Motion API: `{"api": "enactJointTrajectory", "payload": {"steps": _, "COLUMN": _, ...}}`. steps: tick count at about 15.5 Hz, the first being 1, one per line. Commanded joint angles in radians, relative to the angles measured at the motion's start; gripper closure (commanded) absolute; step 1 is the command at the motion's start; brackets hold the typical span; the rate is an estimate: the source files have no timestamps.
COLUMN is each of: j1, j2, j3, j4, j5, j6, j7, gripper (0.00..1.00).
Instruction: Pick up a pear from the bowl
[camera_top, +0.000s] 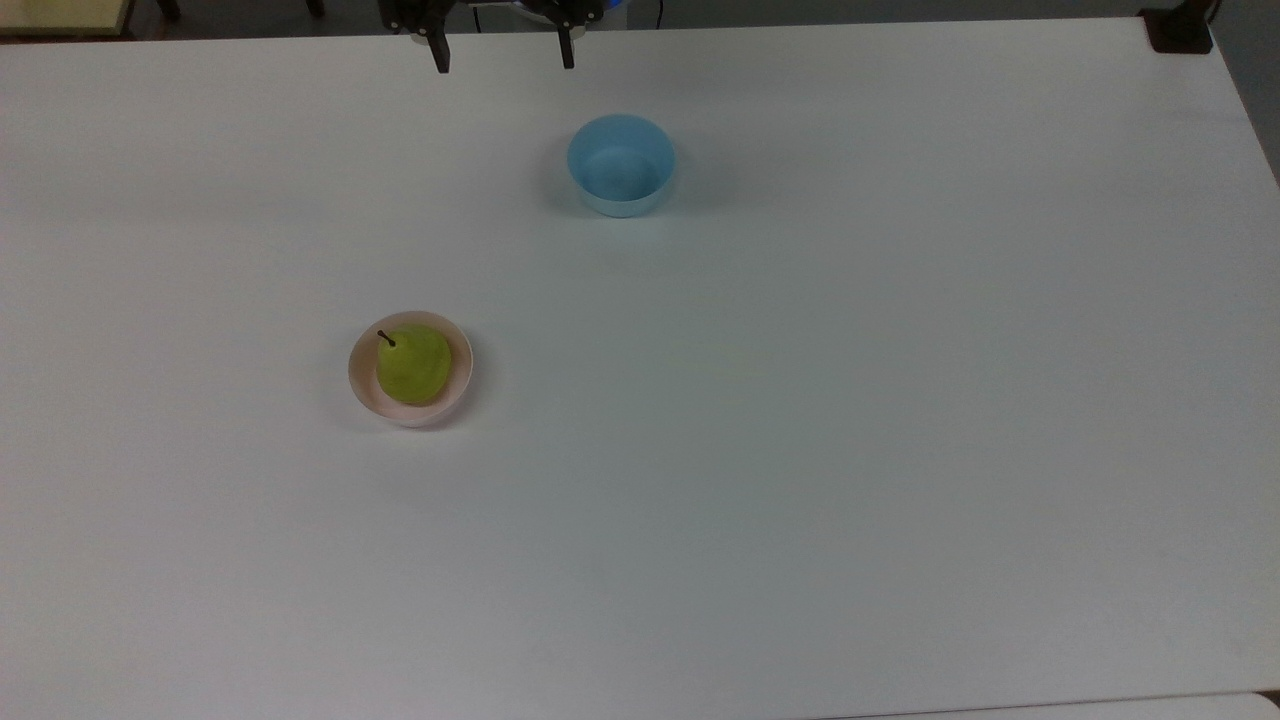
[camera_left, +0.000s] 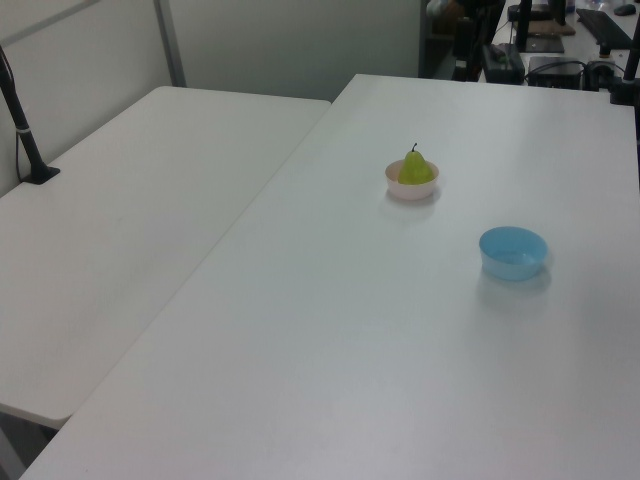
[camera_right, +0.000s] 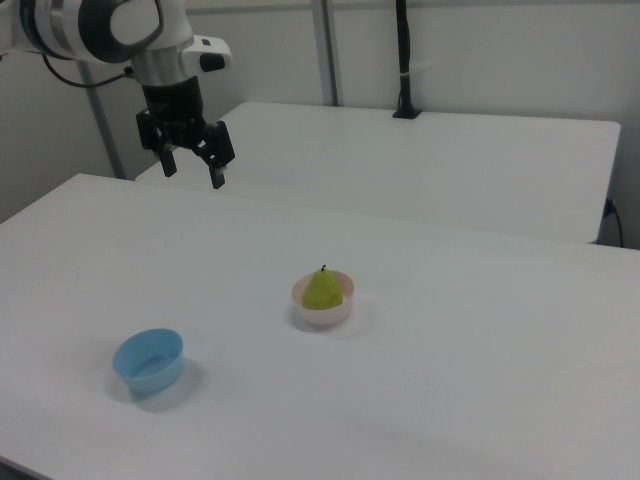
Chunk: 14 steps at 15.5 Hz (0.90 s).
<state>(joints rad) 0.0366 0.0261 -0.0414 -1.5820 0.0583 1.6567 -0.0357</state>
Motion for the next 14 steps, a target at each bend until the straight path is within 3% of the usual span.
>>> {"api": "enactJointTrajectory", "payload": {"steps": 1, "j1": 0.019, "j2": -0.014, "j3": -0.017, "j4": -0.021, "j5": 0.009, "j6": 0.014, "j7": -0.021, "gripper": 0.00}}
{"api": "enactJointTrajectory", "payload": {"steps": 10, "j1": 0.013, "j2": -0.015, "j3": -0.018, "j4": -0.021, "j5": 0.008, "j6": 0.011, "j7": -0.036, "gripper": 0.00}}
{"api": "enactJointTrajectory", "payload": {"steps": 12, "j1": -0.007, "j2": -0.014, "j3": -0.018, "j4": -0.018, "j5": 0.000, "j6": 0.009, "j7": -0.123, "gripper": 0.00}}
{"api": "enactJointTrajectory", "payload": {"steps": 14, "j1": -0.049, "j2": 0.000, "j3": -0.011, "j4": -0.018, "j5": -0.029, "j6": 0.006, "j7": -0.321, "gripper": 0.00}}
